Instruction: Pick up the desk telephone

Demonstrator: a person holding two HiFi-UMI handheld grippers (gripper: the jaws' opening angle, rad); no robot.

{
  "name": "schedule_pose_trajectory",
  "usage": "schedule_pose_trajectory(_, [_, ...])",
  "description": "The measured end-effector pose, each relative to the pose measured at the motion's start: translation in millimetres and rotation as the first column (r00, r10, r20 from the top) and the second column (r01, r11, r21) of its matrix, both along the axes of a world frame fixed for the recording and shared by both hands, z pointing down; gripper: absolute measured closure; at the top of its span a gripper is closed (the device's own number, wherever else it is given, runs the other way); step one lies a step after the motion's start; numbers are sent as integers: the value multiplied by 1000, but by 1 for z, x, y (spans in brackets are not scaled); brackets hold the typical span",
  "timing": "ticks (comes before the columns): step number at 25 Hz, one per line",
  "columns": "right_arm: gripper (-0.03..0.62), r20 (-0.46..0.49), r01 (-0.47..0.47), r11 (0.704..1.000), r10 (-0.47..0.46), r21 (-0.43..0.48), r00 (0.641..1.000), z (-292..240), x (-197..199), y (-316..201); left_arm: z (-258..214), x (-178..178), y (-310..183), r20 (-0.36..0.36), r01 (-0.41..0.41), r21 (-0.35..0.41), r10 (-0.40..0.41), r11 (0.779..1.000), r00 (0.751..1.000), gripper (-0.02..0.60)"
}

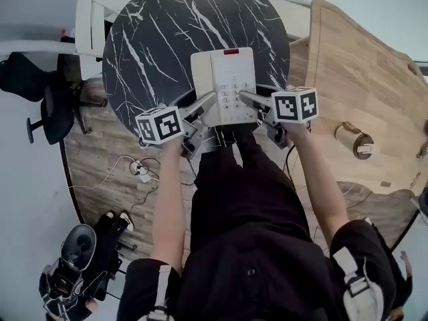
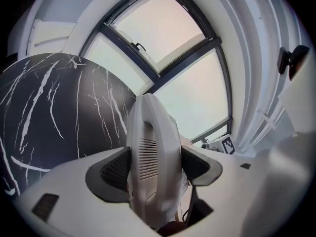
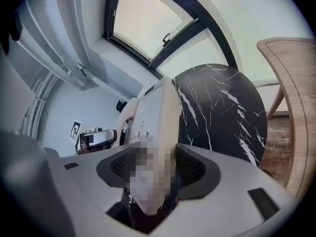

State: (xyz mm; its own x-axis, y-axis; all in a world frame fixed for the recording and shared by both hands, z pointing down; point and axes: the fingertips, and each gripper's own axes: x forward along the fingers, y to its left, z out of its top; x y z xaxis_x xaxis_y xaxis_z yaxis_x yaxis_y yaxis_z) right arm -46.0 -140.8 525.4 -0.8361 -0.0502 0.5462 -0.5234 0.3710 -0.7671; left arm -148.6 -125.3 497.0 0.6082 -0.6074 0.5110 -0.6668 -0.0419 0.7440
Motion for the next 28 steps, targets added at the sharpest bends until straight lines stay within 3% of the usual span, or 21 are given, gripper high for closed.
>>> schedule_pose_trajectory(14, [365,20,70,998,-70,-1,997,-16,11,22,-12,6,37,-30,54,-17,-54,998,998,247])
schedule_pose_trajectory(28, [367,37,72,997,-72,-5,997,-18,15,35,-17,11,48,-9,55,-12,-55,998,998,250])
